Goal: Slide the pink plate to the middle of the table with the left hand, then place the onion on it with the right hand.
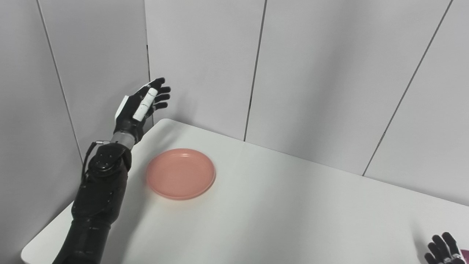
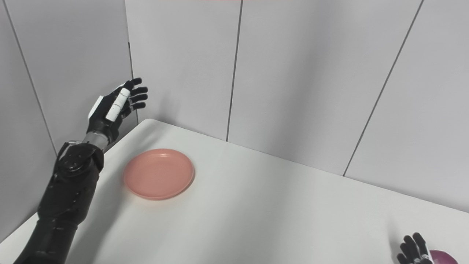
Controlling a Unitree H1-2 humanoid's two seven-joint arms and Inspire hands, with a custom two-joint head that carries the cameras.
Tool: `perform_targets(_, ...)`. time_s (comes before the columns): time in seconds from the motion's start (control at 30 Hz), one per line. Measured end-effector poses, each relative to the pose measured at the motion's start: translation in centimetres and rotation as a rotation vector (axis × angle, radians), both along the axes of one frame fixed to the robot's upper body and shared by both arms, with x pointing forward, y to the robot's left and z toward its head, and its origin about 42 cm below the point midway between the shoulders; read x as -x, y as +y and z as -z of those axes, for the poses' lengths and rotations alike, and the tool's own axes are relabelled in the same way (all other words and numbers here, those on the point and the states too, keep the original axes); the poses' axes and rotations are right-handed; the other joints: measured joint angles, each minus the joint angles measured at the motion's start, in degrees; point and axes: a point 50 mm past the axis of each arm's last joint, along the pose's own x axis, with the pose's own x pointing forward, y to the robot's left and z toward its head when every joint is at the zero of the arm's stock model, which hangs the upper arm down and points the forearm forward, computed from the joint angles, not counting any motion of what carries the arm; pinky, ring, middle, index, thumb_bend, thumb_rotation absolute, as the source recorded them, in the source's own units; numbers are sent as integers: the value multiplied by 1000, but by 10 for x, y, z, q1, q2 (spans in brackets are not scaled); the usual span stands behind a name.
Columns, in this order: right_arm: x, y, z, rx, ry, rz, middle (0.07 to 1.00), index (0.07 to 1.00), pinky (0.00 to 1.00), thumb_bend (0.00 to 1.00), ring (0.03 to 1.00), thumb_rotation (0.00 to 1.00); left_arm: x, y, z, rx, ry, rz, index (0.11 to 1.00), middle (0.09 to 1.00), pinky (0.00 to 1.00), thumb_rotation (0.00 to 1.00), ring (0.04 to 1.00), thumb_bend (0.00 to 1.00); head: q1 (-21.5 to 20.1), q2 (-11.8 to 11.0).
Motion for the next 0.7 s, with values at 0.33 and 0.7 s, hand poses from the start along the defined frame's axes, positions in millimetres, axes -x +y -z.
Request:
perform_targets(0.33, 0, 0, -1, 0, -2, -1, 970, 1000, 1000, 721, 1000, 1000, -7, 15, 26, 50, 64, -58, 812, 777, 829, 739, 788, 961, -4, 4)
perform_targets(0.7, 1, 0, -1, 3, -2, 2, 957, 1000, 1000, 742, 1000, 1000, -4, 23, 51, 71, 114, -83, 819, 784, 786, 772, 831, 883, -8, 8)
